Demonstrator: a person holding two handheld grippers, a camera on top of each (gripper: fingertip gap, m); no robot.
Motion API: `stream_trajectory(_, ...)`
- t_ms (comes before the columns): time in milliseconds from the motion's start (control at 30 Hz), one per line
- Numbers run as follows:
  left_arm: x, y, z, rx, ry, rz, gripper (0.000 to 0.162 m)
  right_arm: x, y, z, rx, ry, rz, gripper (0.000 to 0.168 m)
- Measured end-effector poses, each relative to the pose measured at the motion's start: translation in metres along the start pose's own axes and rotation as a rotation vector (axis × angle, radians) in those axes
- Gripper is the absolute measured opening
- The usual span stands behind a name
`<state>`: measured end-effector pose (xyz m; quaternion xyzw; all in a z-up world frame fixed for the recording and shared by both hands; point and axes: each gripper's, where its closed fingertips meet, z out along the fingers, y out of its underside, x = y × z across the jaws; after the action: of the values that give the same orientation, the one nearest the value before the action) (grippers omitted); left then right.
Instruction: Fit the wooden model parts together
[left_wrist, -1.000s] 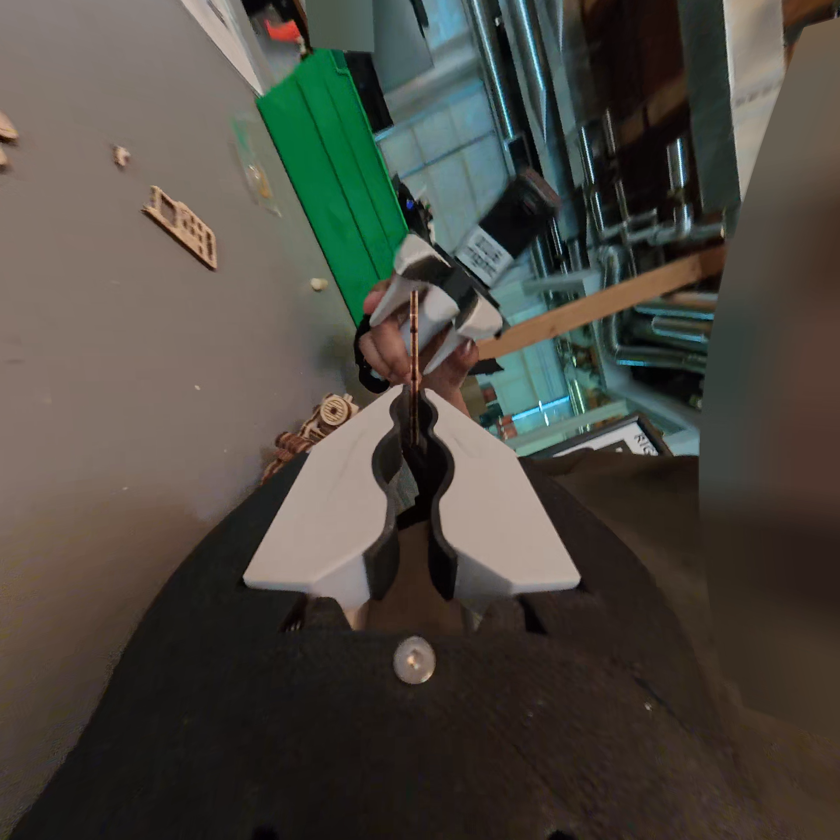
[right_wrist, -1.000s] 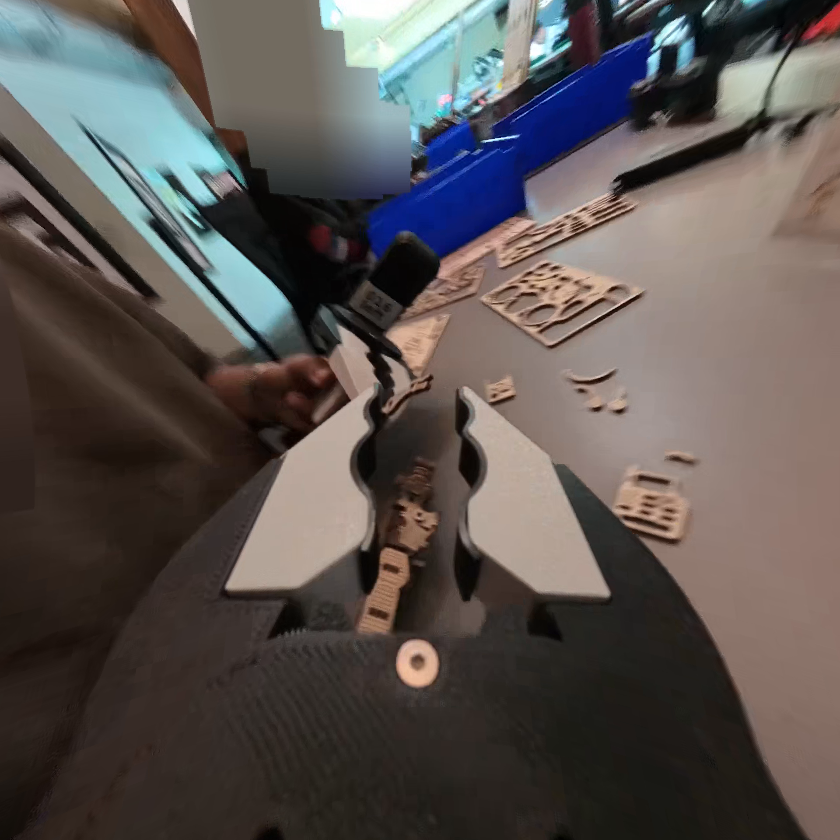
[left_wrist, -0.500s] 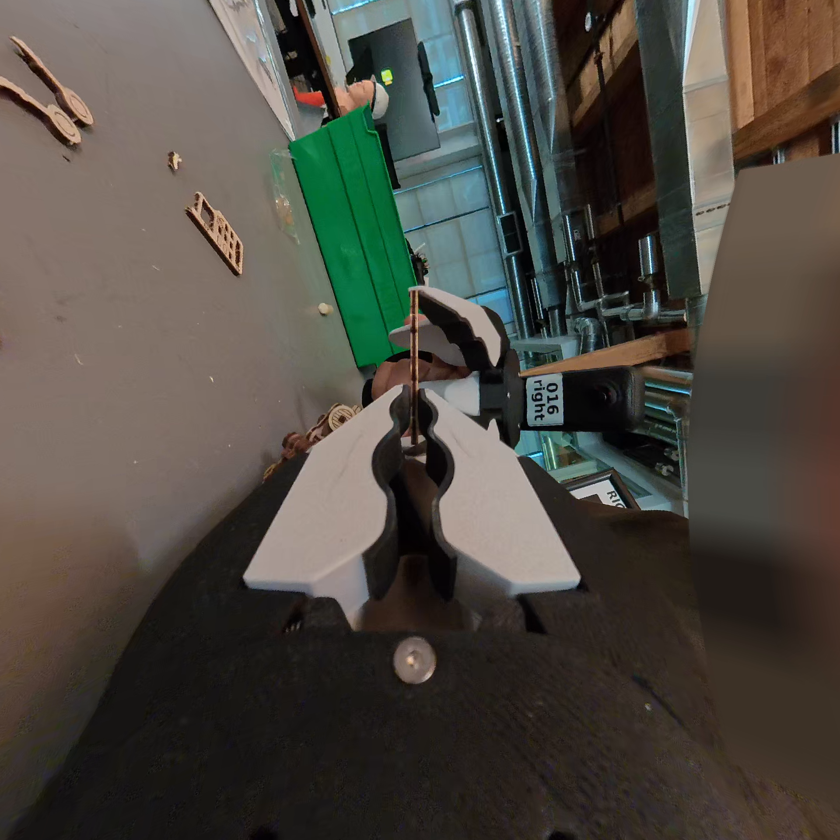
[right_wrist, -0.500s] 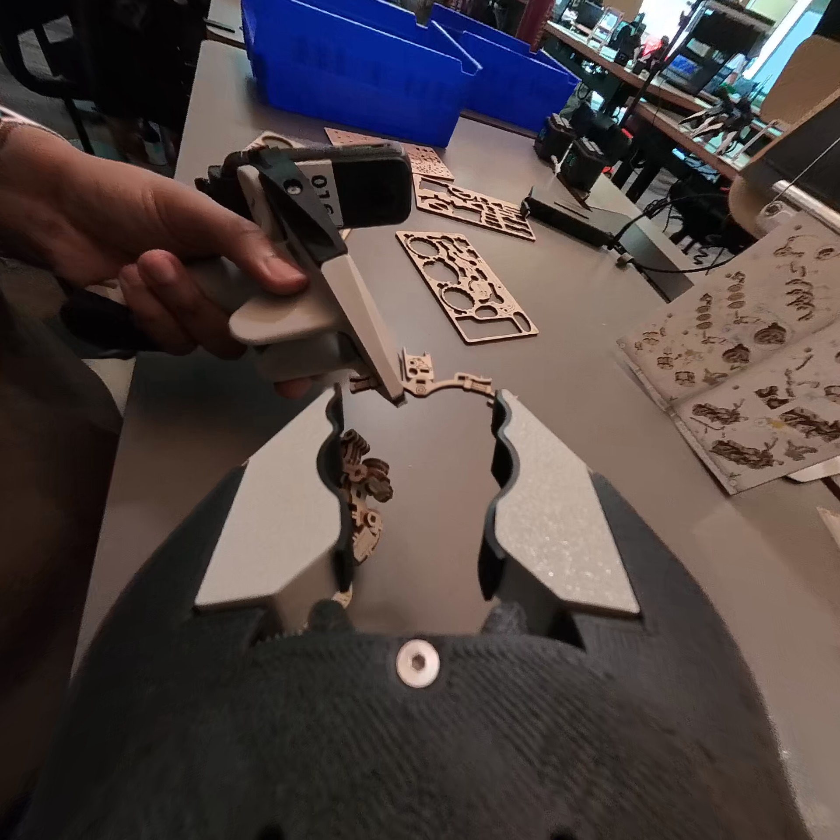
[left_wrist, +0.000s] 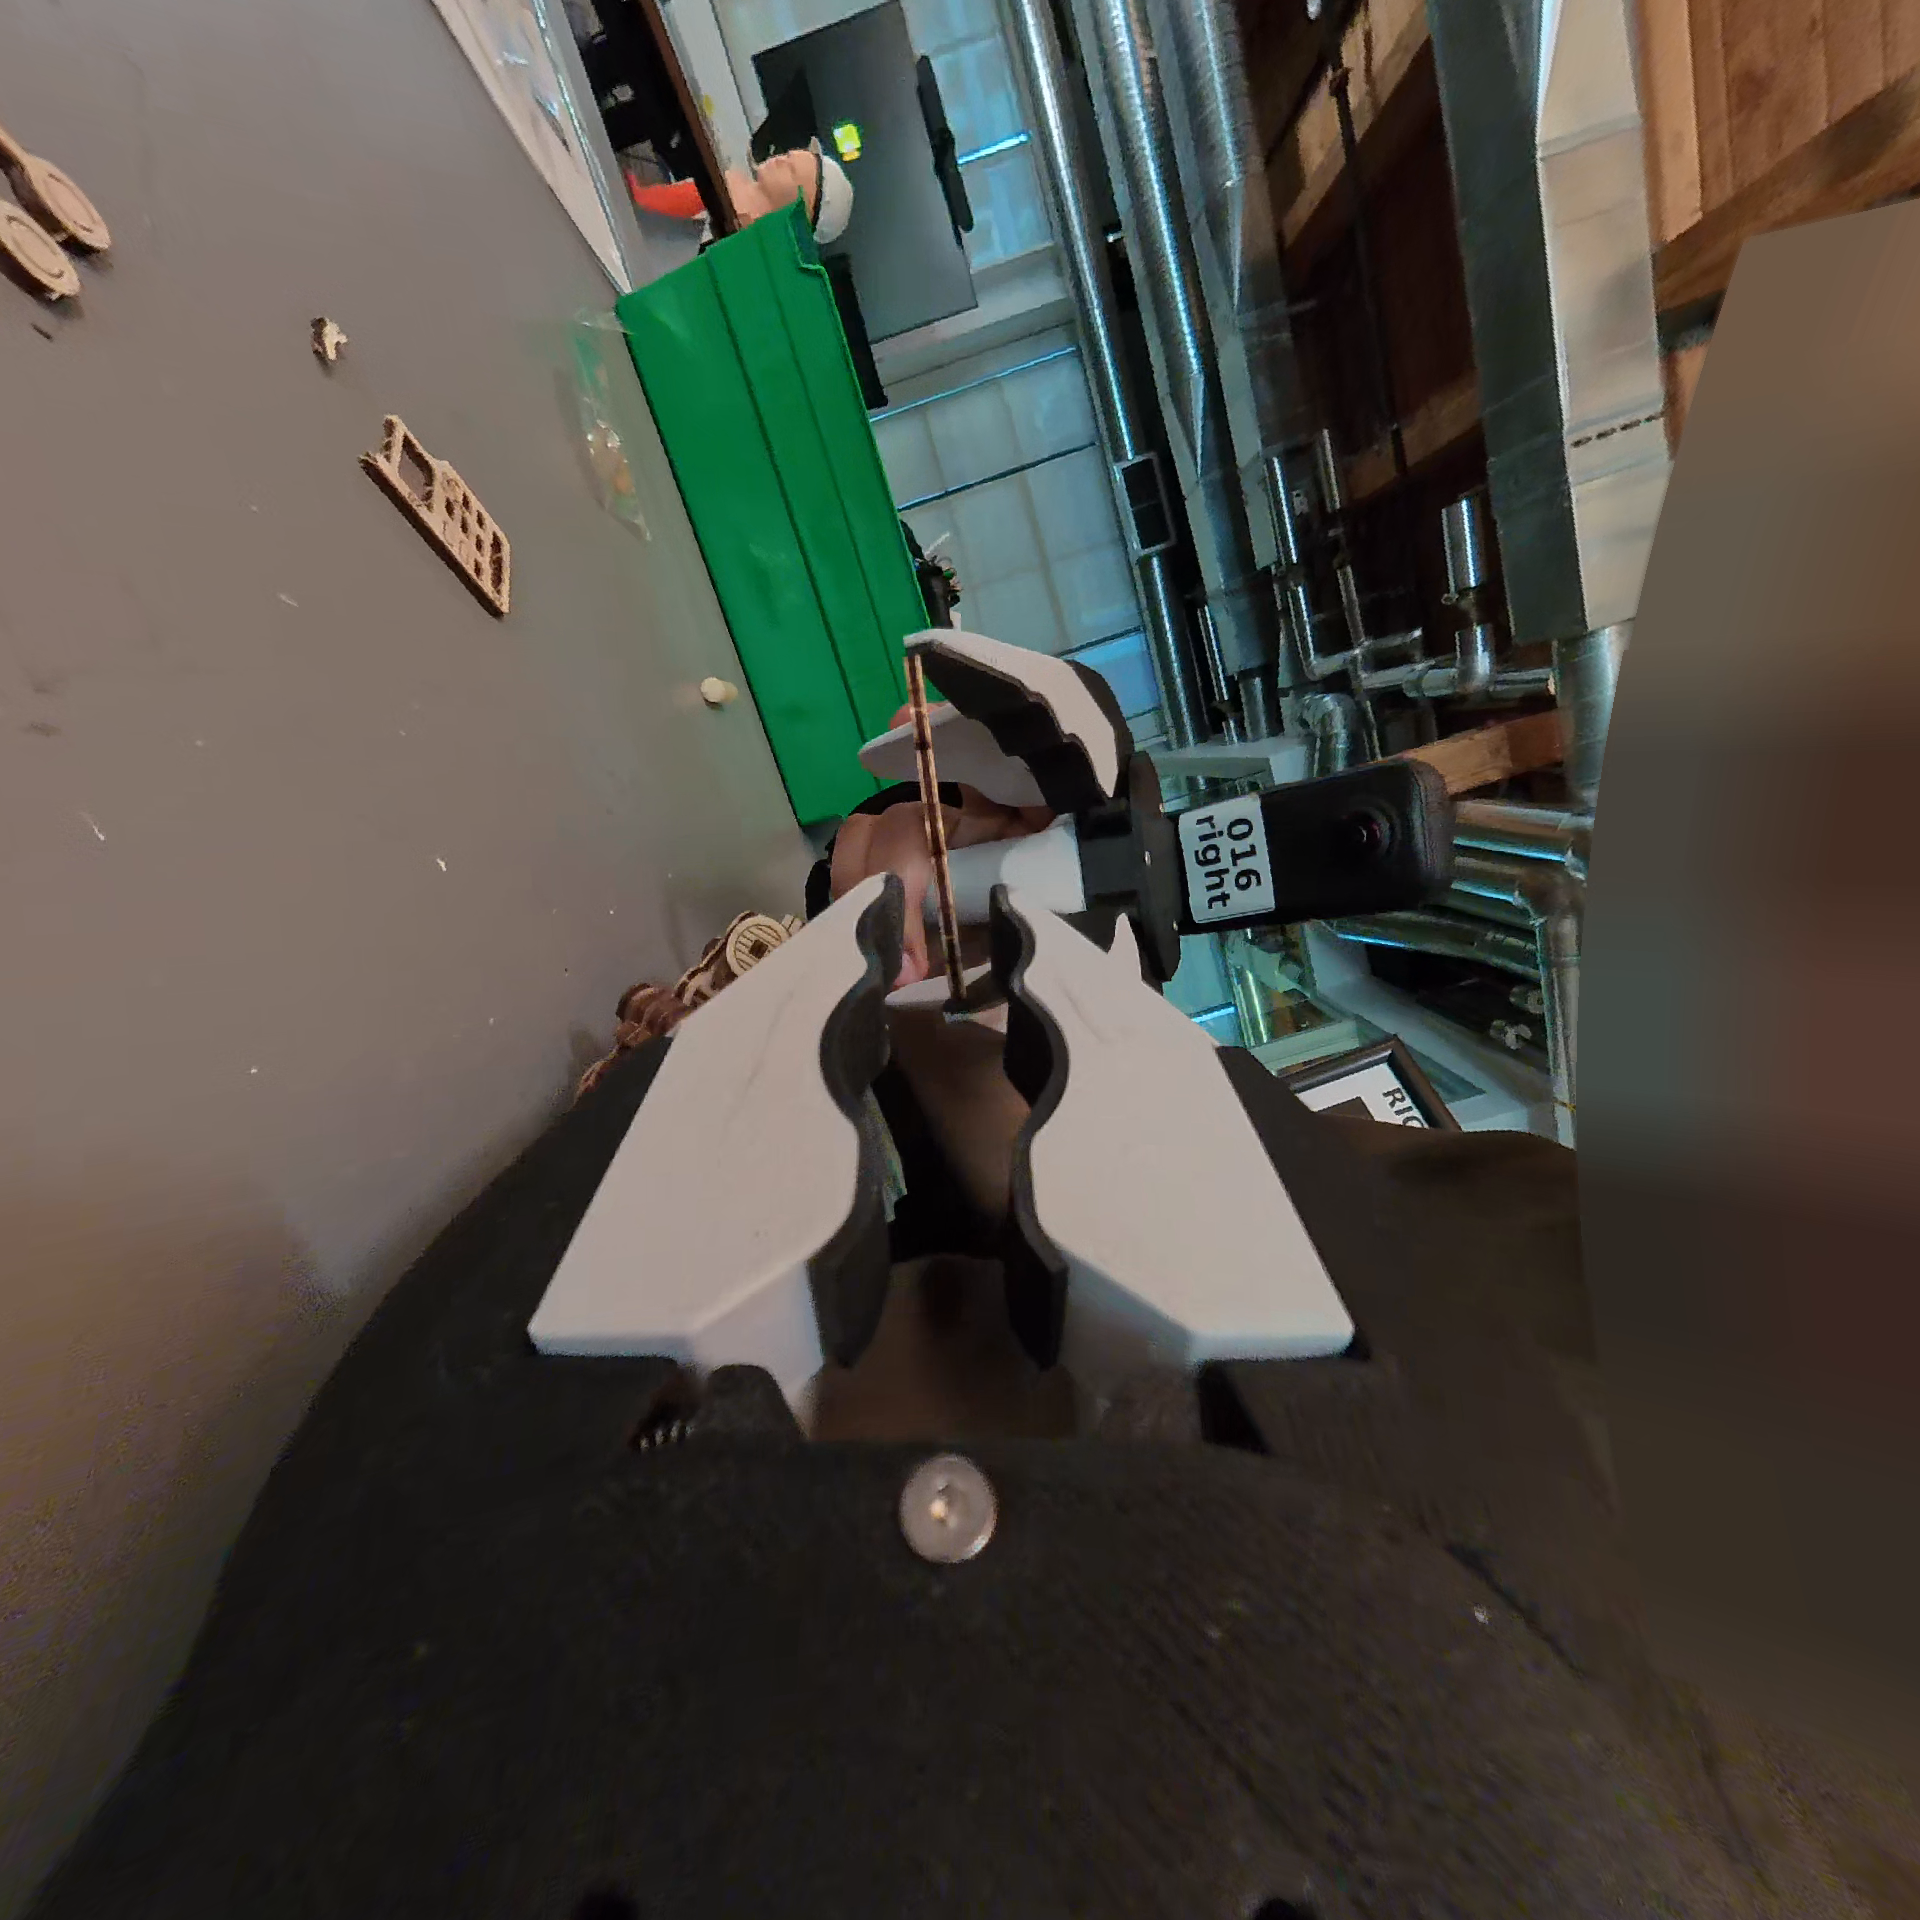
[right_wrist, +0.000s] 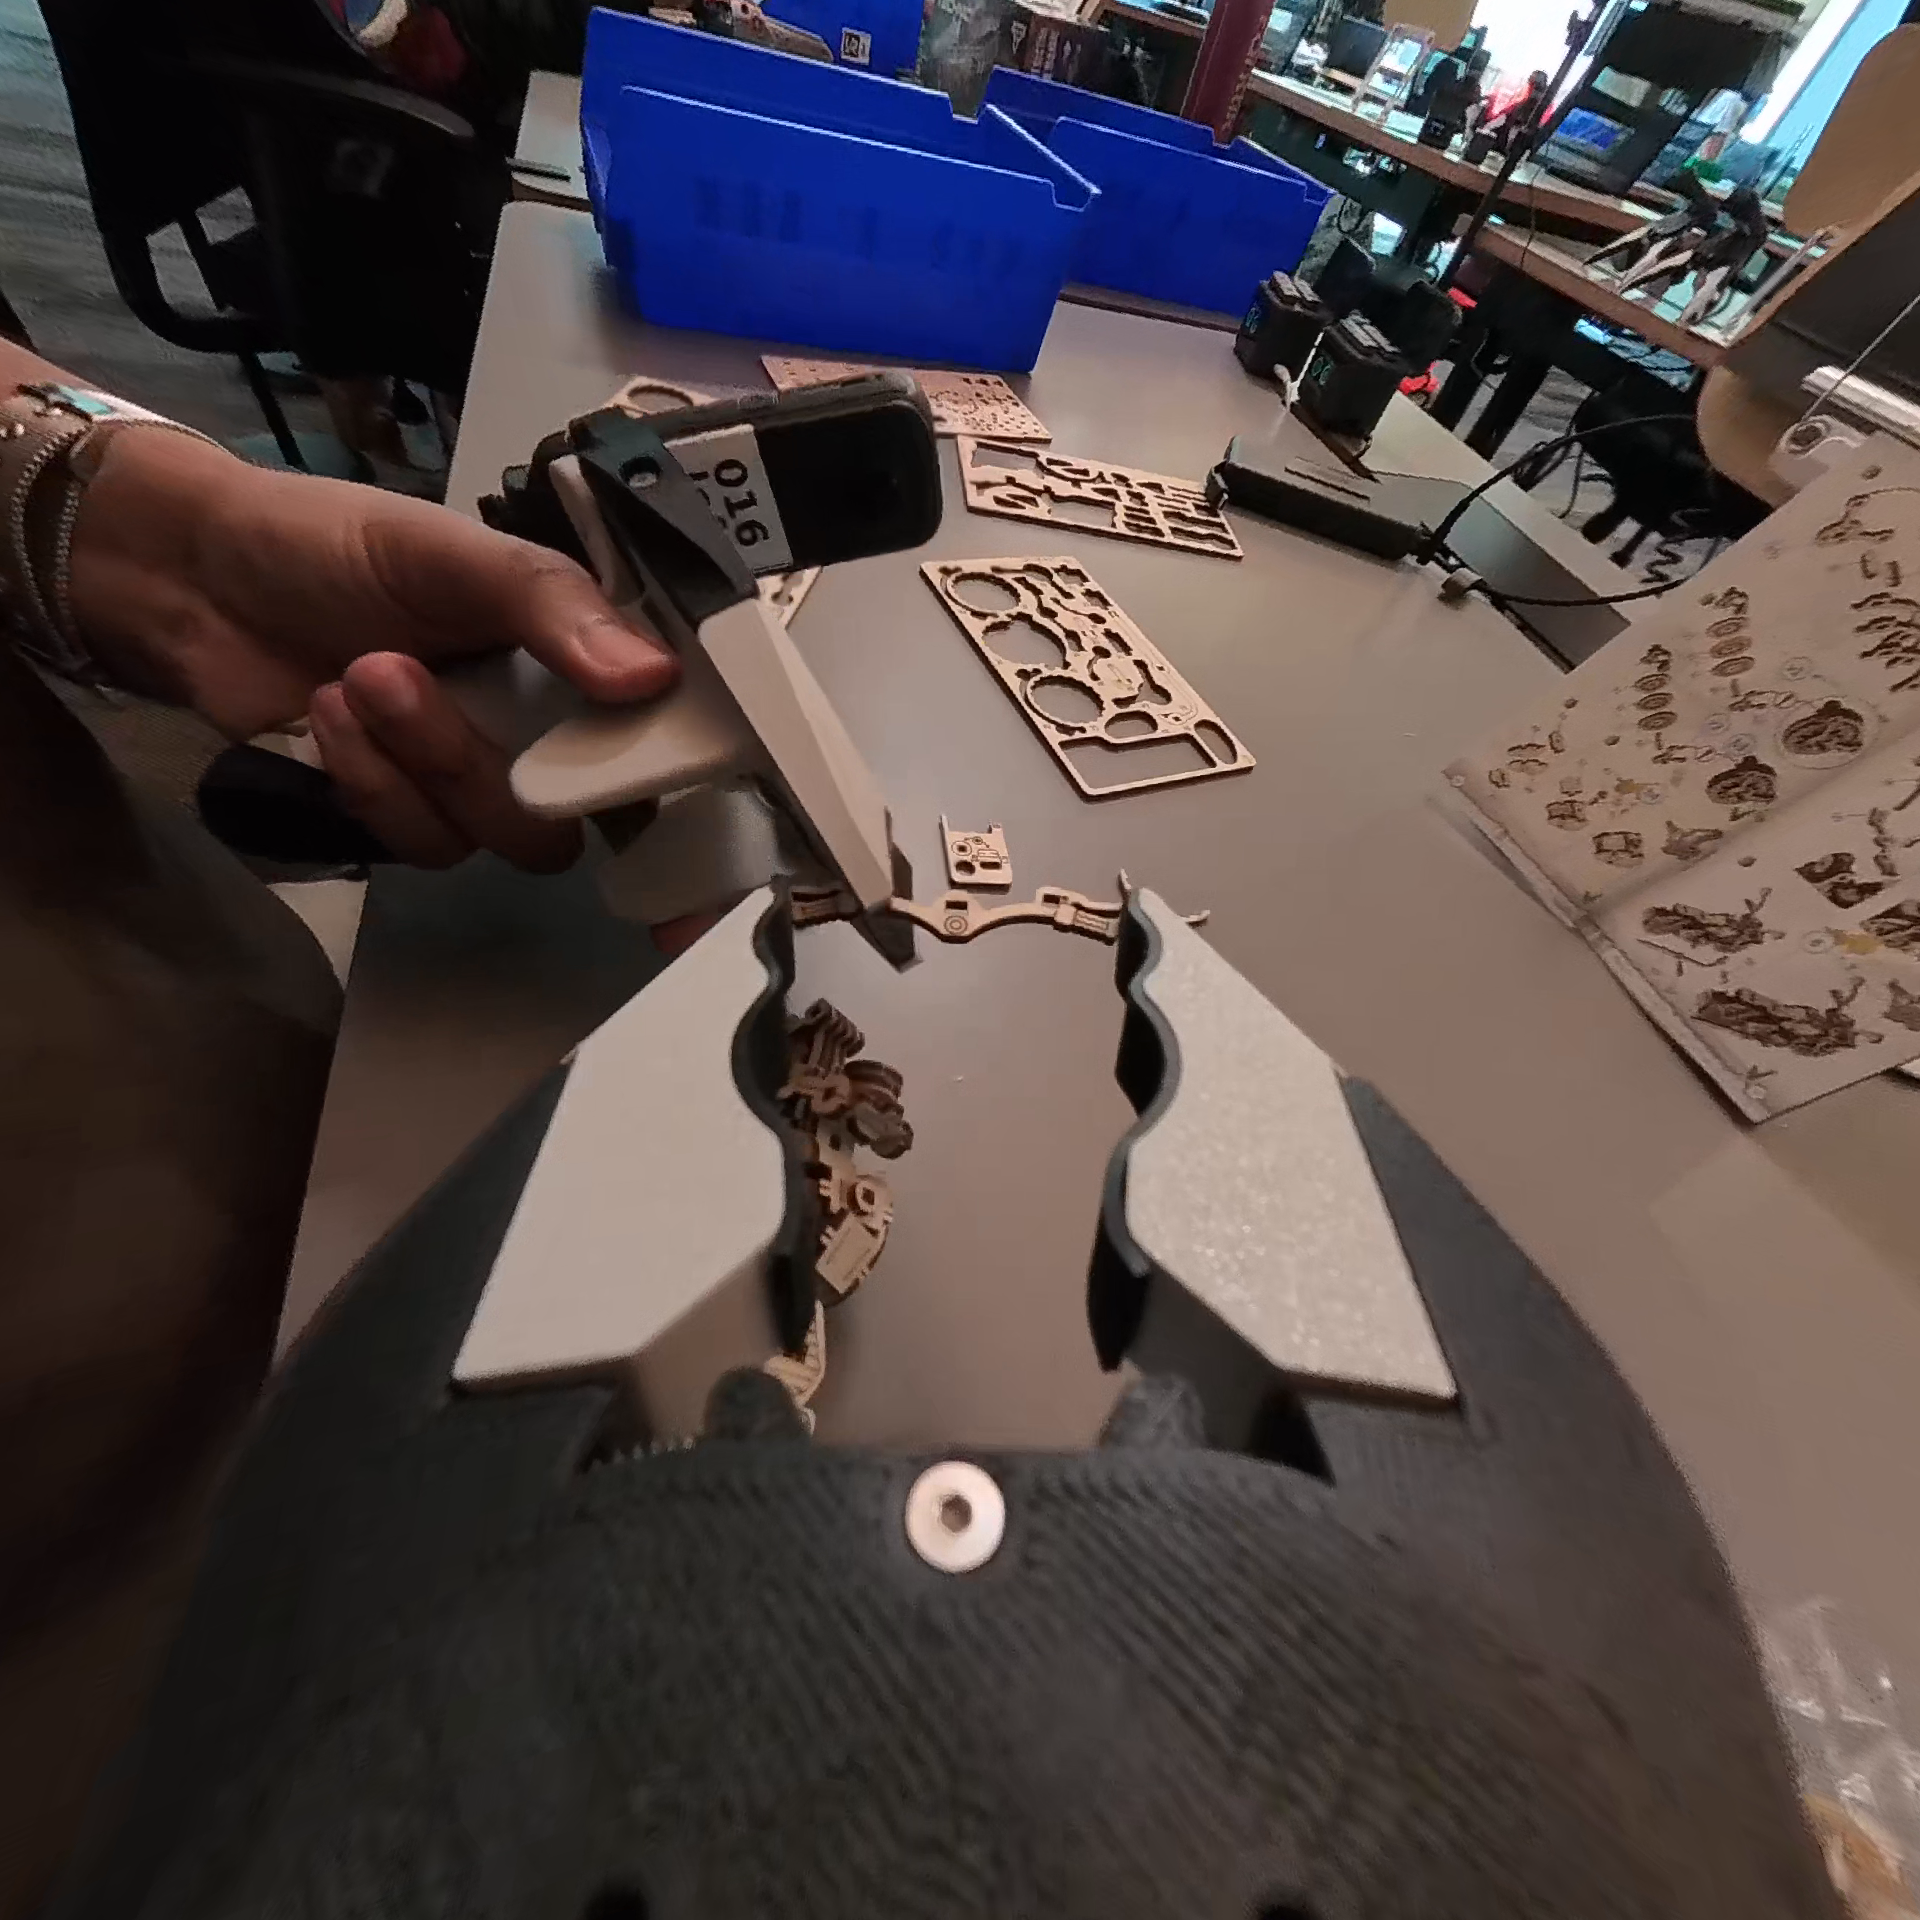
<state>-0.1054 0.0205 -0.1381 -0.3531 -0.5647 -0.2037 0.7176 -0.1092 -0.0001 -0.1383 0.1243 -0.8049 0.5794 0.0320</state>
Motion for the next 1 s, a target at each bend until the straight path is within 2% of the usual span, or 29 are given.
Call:
stream_trajectory(433,-0.003,-0.007,-0.006,0.006,0.008,0.007,0.011,0.007,0.001,0.002,0.015,-0.002,0.086,0.062)
stream_trajectory(700,-0.004,-0.005,-0.005,-0.006,0.017,-0.006,0.001,0.009,0.003,0.008,-0.005,0.028,0.09,0.062)
stream_trajectory(800,-0.004,-0.006,-0.006,-0.003,0.016,-0.006,0.002,0.009,0.003,0.009,-0.002,0.019,0.099,0.062)
stream_trajectory(900,-0.007,-0.008,-0.007,0.01,0.008,-0.019,0.014,0.007,0.0,0.009,0.017,-0.005,0.127,0.062)
stream_trajectory(1000,-0.006,-0.01,-0.008,0.017,0.016,-0.028,0.012,0.004,0.0,0.011,0.016,-0.023,0.139,0.062)
